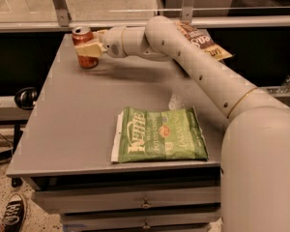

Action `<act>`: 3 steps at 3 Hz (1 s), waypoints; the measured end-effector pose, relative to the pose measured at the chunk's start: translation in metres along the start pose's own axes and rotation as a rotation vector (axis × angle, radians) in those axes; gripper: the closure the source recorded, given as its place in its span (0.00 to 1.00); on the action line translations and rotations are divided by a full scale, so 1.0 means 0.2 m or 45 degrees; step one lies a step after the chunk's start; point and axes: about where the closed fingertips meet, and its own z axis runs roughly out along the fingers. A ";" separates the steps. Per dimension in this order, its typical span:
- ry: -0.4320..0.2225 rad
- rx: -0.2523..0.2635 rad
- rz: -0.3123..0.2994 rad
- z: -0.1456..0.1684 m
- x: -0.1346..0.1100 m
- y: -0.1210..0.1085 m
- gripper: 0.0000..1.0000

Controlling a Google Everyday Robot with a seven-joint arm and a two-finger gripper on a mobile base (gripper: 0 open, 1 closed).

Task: Pick coke can

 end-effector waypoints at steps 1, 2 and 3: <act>-0.028 0.051 -0.044 -0.11 -0.08 0.00 1.00; -0.107 0.142 -0.120 -0.33 -0.26 0.02 1.00; -0.199 0.259 -0.168 -0.58 -0.44 0.04 1.00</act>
Offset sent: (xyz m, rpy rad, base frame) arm -0.0412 -0.1253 0.1268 0.1151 -0.2605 -0.1981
